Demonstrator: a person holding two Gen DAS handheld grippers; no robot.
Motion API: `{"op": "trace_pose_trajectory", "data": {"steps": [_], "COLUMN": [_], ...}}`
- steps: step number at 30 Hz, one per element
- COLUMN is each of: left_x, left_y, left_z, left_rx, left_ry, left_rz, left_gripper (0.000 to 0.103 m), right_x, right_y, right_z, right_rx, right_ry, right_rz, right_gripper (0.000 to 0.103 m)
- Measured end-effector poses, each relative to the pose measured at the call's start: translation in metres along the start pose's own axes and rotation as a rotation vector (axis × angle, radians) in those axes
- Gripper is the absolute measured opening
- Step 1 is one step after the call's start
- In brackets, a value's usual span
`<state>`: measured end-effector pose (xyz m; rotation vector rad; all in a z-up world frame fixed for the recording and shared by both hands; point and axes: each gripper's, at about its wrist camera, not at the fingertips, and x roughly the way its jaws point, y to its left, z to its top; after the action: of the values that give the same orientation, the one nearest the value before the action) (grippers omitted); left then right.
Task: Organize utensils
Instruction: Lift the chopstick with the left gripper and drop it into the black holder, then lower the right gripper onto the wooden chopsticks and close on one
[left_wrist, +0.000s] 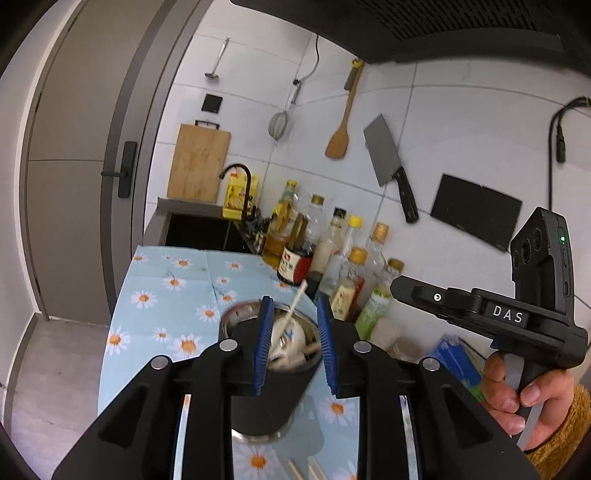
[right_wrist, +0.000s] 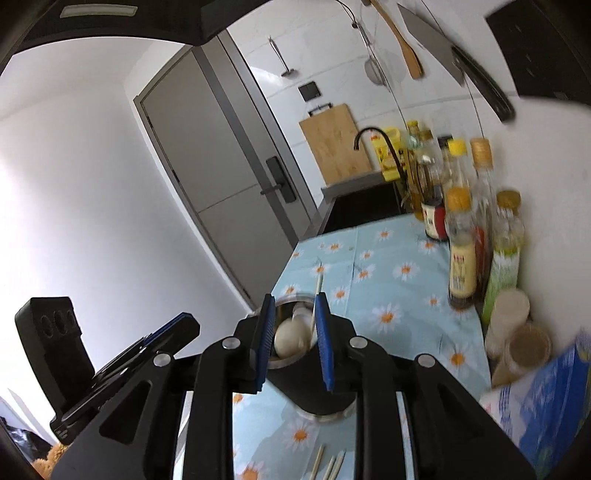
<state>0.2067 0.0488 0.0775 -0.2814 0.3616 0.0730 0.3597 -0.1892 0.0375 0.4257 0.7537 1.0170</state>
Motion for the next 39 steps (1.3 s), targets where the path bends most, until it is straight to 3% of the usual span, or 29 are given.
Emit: {"op": "trace_pose_trajectory", "data": {"steps": [5,20,26,30,39], "left_x": [-0.009,-0.020,-0.020,-0.019,-0.013], "left_y": [-0.010,-0.021,-0.036,-0.044,-0.059], "left_z": [-0.022,-0.104,-0.143,-0.160,-0.187], "left_rx": [0.015,0.055,0.136,0.185,0.256], "left_ry": [0.108,0.446,0.650,0.749,0.918], "left_rz": [0.010,-0.013,-0.066,-0.084,-0.118], "left_gripper": [0.023,0.023,0.024,0.024,0.024], "right_x": [-0.005,0.015,0.034,0.045,0.065], "right_y": [-0.007,-0.033,-0.052,-0.064,-0.063], "right_z": [-0.038,-0.130,-0.148,-0.156,-0.162], "right_rx": [0.066,0.231,0.356,0.404,0.404], "right_ry": [0.118,0.467,0.637,0.732,0.844], "right_rz": [0.016,0.016,0.069,0.040,-0.016], "right_gripper": [0.029,0.029,0.029,0.029,0.029]}}
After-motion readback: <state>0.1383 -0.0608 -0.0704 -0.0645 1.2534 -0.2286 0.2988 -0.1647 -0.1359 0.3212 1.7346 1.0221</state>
